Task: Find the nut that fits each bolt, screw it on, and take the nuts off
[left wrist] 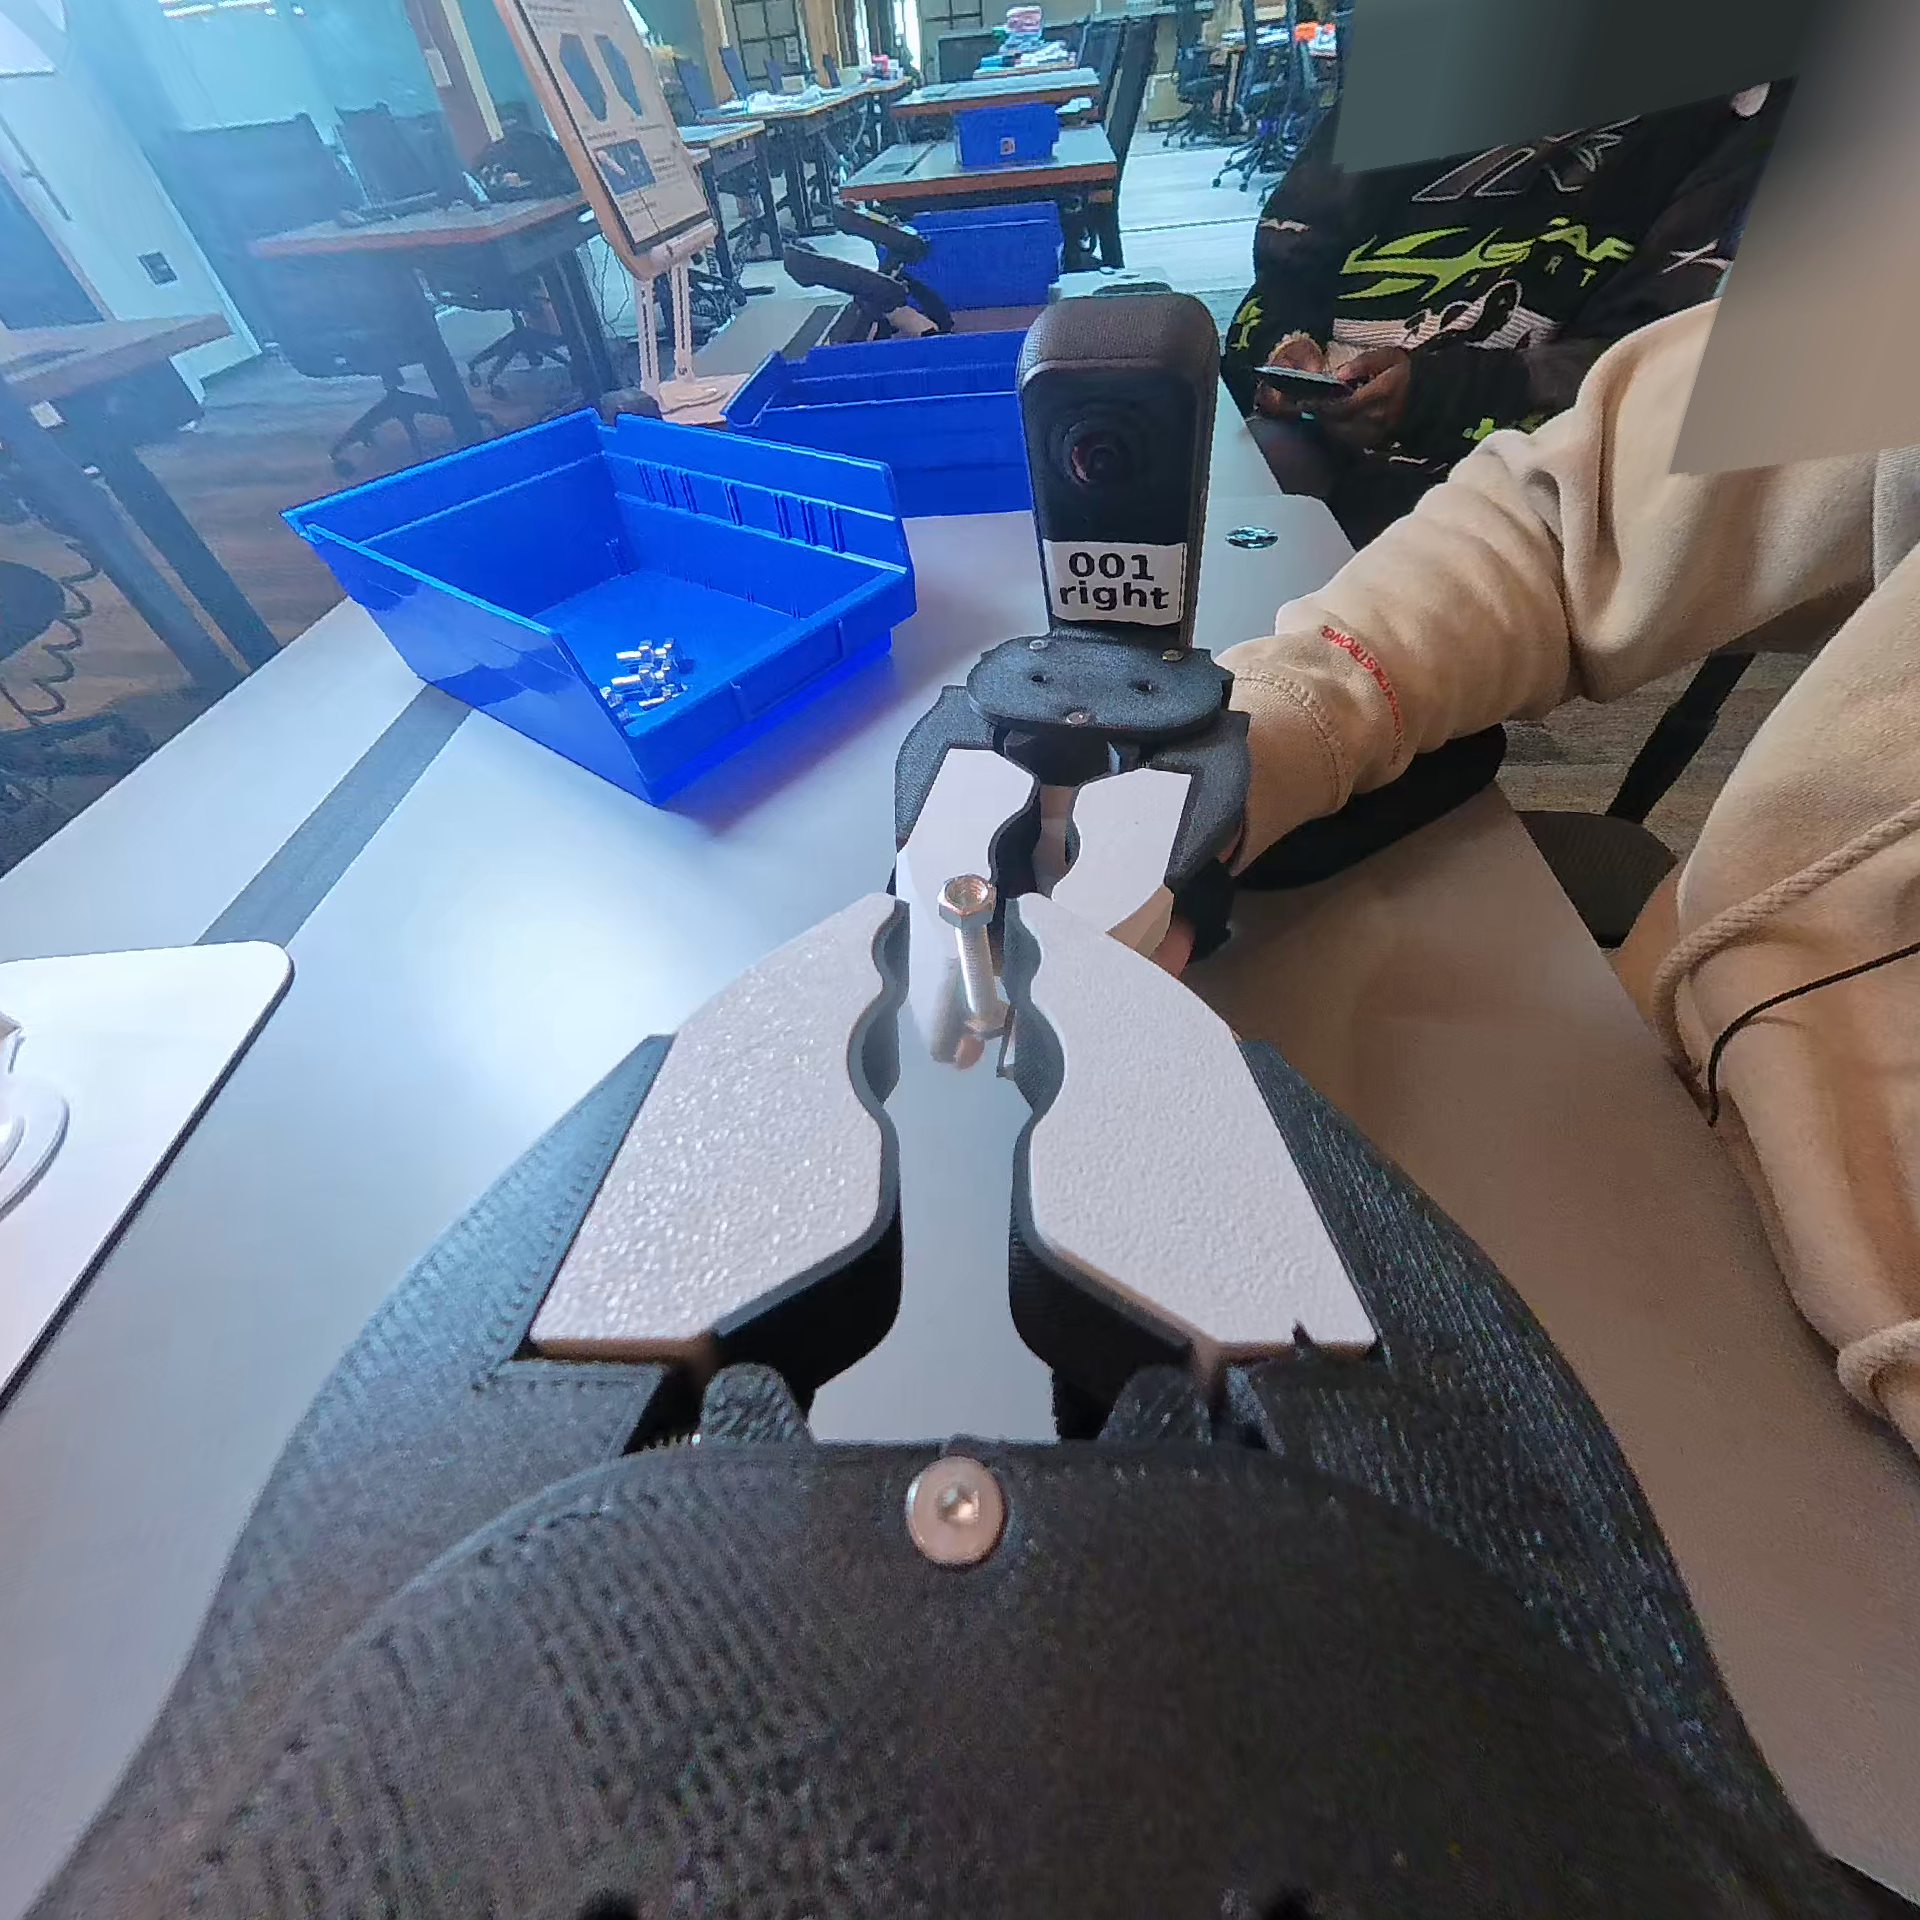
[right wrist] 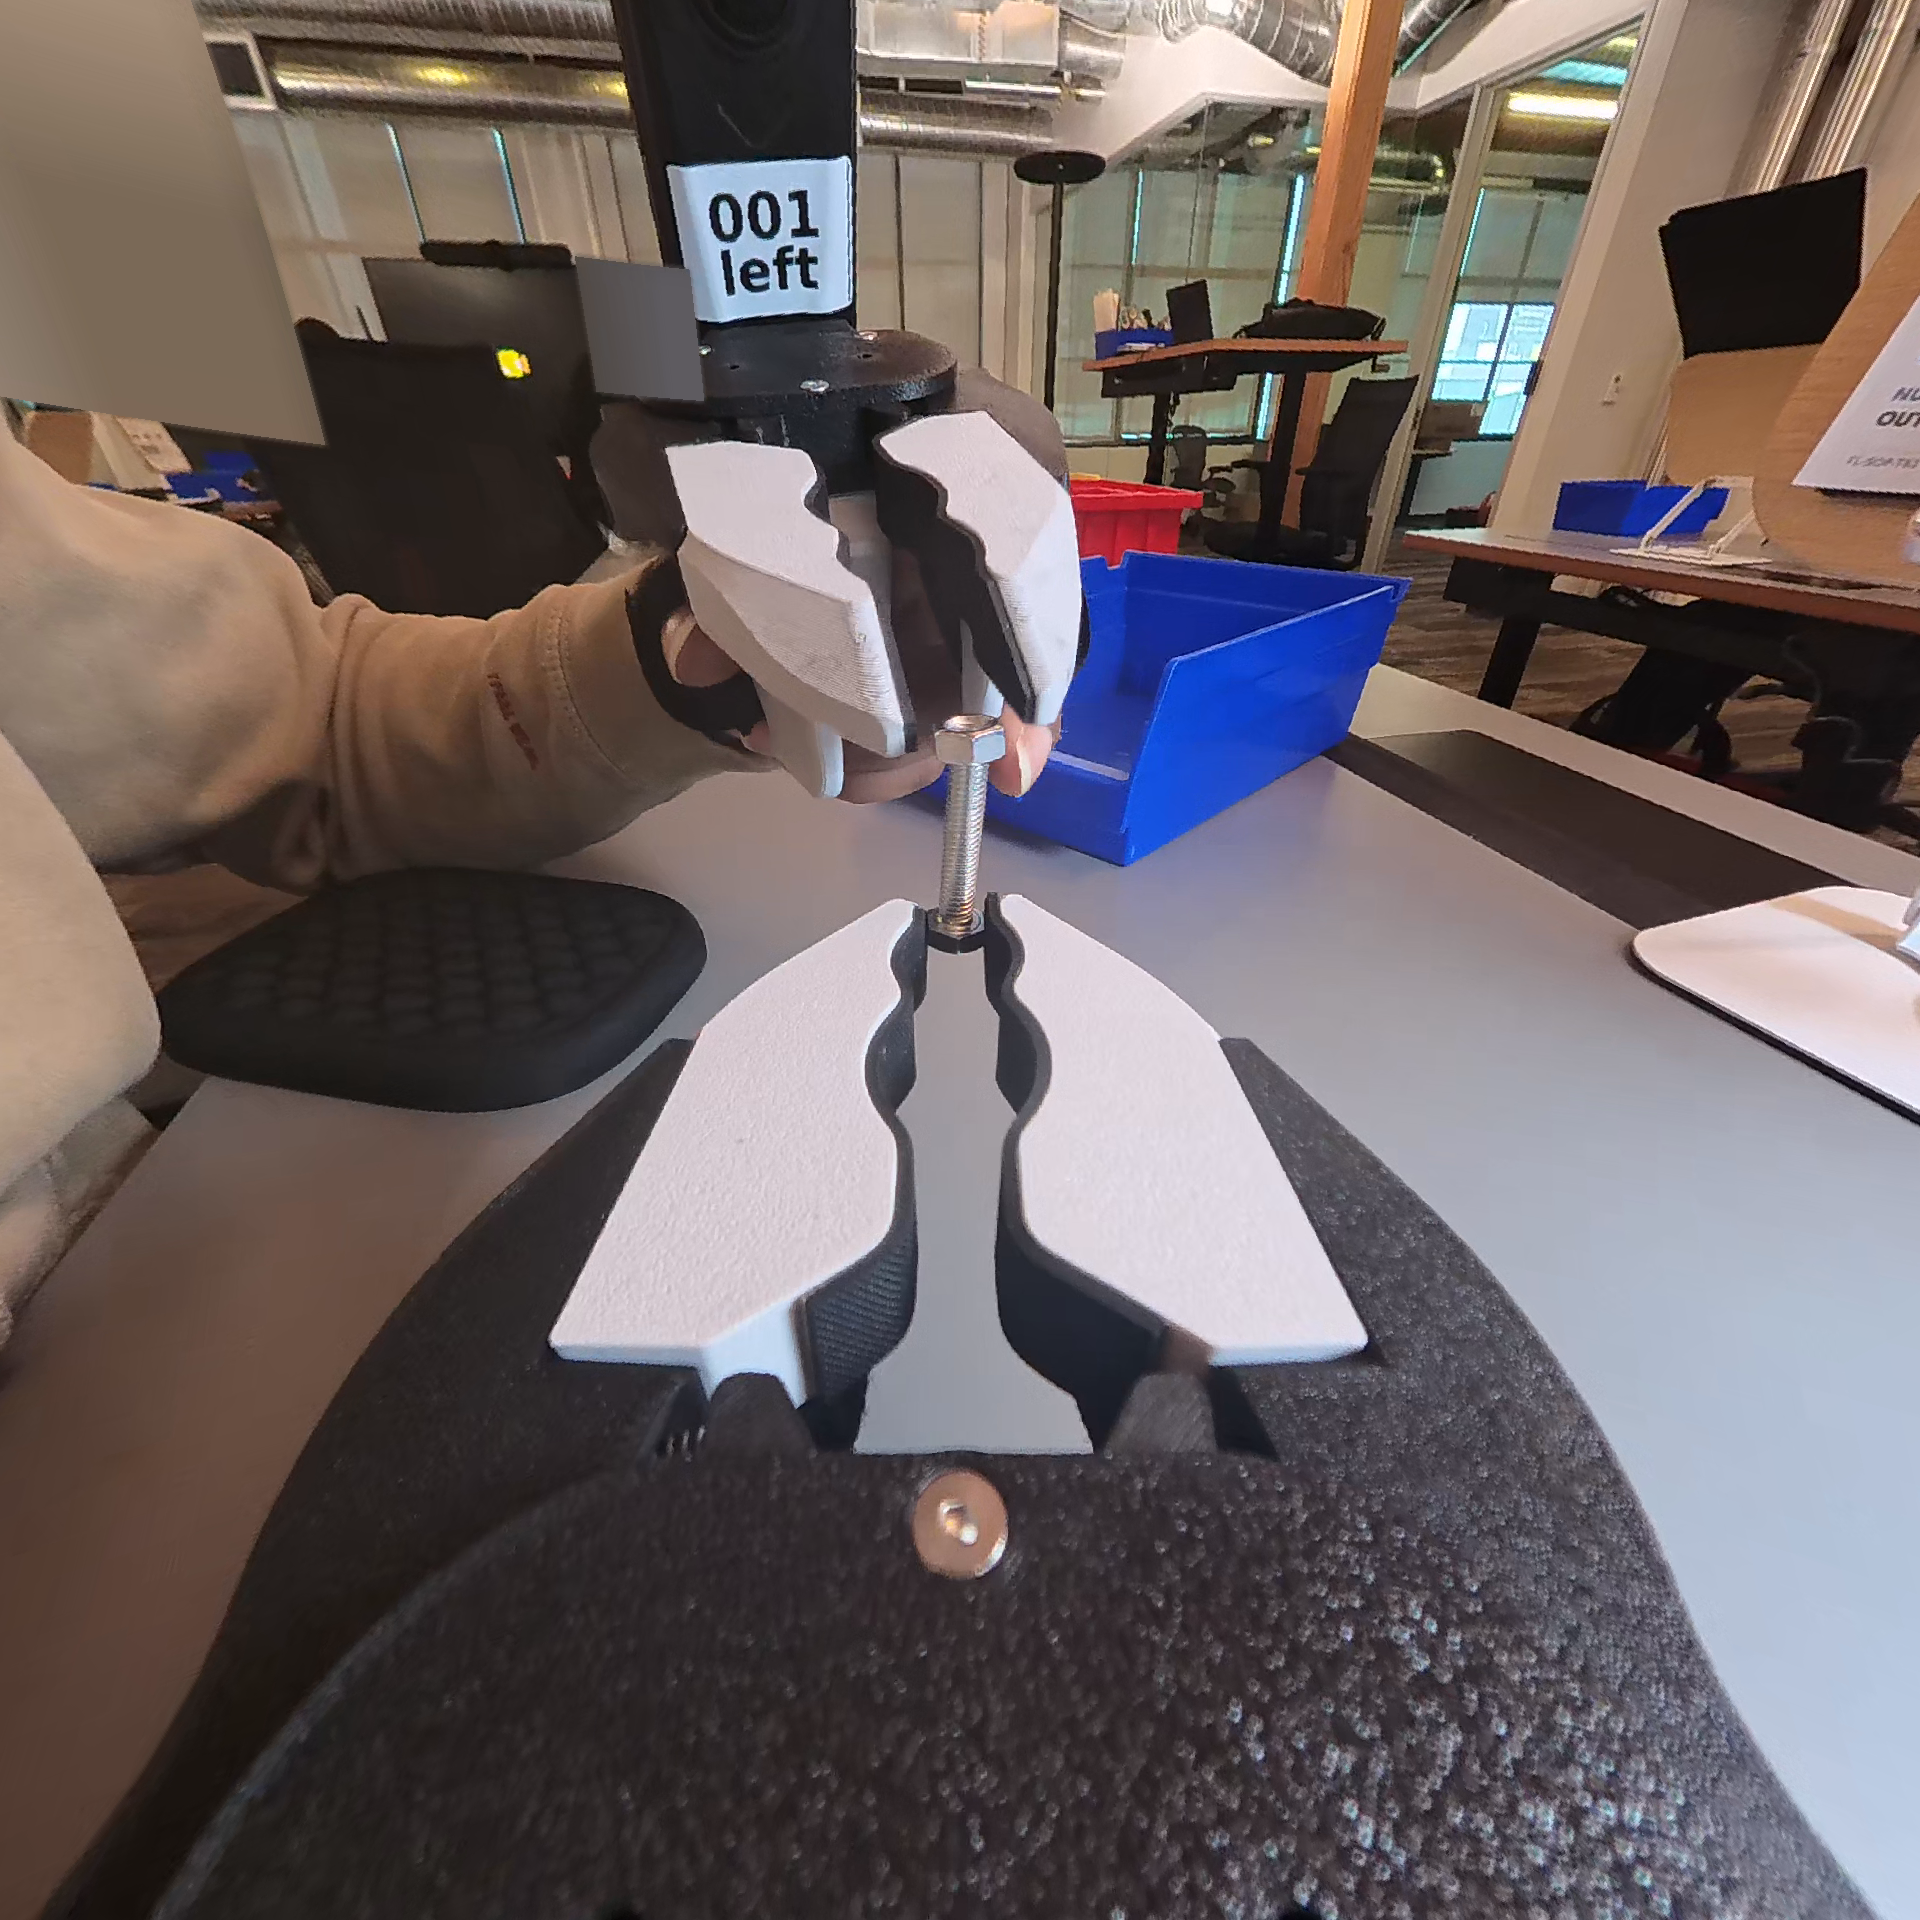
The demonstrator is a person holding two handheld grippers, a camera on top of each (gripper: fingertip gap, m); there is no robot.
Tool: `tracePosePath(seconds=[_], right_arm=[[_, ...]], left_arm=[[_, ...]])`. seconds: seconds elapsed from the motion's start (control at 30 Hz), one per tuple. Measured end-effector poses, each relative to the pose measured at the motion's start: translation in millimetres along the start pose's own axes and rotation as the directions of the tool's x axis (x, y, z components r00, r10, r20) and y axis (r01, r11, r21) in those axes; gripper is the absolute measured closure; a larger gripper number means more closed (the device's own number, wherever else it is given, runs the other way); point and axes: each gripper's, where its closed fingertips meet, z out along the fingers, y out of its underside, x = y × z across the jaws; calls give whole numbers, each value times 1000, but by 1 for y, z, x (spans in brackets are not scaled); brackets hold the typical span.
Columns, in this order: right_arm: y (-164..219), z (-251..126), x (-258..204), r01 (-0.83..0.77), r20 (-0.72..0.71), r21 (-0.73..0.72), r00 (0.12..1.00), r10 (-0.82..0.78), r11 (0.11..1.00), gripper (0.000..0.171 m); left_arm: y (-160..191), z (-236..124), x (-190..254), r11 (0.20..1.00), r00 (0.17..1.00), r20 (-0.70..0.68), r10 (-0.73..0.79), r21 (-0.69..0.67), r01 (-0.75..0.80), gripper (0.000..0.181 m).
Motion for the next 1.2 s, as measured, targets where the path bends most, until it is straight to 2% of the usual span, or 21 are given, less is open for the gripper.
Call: tracePosePath(seconds=[0.67,0.87,1.2], right_arm=[[3,0,3,12,-16,-21,1000,-12,1000,161],[6,1,3,18,-19,-35,1000,-18,999,161],[11,2,3,29,-30,-70,999,-31,997,161]], left_arm=[[1,4,-1,998,999,-17,-47,37,48,164],[4,7,1,999,999,-11,-38,25,39,171],[10,6,-1,1000,1000,-1,-17,-22,17,171]])
